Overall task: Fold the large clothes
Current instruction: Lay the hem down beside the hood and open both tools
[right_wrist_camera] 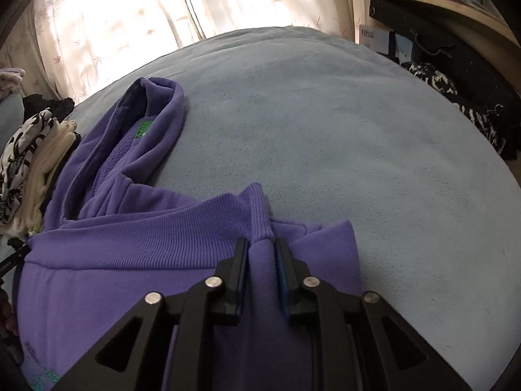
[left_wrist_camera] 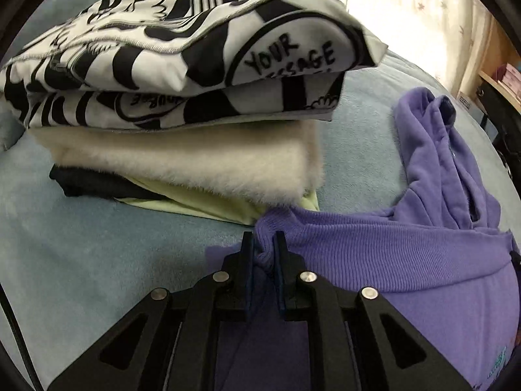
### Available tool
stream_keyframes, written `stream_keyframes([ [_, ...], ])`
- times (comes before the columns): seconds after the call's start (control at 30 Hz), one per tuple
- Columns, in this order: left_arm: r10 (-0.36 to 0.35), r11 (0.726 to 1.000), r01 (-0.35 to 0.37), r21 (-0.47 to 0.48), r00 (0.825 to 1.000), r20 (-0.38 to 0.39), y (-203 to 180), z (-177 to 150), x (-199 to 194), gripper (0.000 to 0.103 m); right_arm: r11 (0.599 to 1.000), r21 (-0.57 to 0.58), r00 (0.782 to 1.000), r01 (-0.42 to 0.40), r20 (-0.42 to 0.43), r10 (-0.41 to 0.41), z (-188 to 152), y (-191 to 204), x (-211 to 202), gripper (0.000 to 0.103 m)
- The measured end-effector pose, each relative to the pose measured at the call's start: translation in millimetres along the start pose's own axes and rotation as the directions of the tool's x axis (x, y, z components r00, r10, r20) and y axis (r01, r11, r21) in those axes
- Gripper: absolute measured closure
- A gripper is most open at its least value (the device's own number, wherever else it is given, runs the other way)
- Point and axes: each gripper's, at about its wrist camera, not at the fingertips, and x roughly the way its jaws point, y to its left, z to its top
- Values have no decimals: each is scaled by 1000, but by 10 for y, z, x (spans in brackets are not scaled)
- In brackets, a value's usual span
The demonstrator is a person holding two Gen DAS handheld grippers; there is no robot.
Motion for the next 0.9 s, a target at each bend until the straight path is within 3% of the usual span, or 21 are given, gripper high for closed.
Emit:
stream_keyframes([
  [0.07, 5, 1000, -5, 18, 1000, 2, -19, -11, -89, 85, 1000, 24, 1000, 12, -11, -12, -5, 5, -88, 82],
  [0.13, 53, 998, -55, 40, 998, 30, -53, -54, -269, 76, 998, 63, 999, 27, 25, -29, -31, 28, -255, 82],
  [0.27, 18, 998, -26, 53, 988, 153, -138, -160, -699, 76, 1000, 8, 989, -27, 146, 25, -85, 381, -617, 82],
  [0.3, 6, 998, -16, 60, 986, 169, -194, -171, -769, 77, 998, -40, 989, -42, 143, 47, -94, 556, -645, 82],
  [0.37, -37, 998, 26, 63, 983, 181, -319, -182, -852, 92, 983, -132, 986, -125, 97, 138, -120, 952, -616, 82],
  [0.43, -83, 996, 75, 53, 985, 152, -452, -160, -811, 93, 962, -175, 974, -209, 51, 221, -151, 1251, -550, 82],
  [0.5, -59, 997, 53, 51, 990, 128, -537, -191, -693, 93, 943, -226, 967, -243, 16, 253, -204, 1546, -435, 82],
  [0.57, 2, 997, -10, 72, 994, 107, -578, -254, -494, 93, 946, -251, 977, -207, 2, 214, -234, 1645, -289, 82],
  [0.63, 81, 993, -86, 77, 994, 67, -484, -285, -275, 91, 961, -232, 988, -151, 0, 155, -209, 1520, -163, 82],
  [0.67, 81, 995, -84, 57, 995, 53, -372, -294, -208, 91, 971, -205, 992, -122, 11, 127, -188, 1327, -113, 87],
  [0.73, -13, 1000, 13, -14, 999, 44, -130, -274, -191, 97, 982, -164, 995, -88, 22, 93, -140, 1008, -85, 89],
  [0.8, -12, 1000, 12, 5, 999, 41, -51, -258, -184, 102, 979, -138, 989, 147, 52, -141, -108, 571, -56, 85],
  [0.83, -16, 1000, 16, 18, 999, 41, -61, -269, -177, 102, 977, -119, 984, 174, 42, -171, -93, 372, -34, 92],
  [0.87, -11, 1000, 10, 28, 999, 42, -81, -275, -188, 102, 995, -63, 997, 72, -1, -72, -91, 106, -18, 103],
  [0.9, 9, 999, -11, 47, 999, 43, -137, -283, -185, 102, 1000, -13, 1000, 26, -17, -27, -89, -46, -42, 103],
])
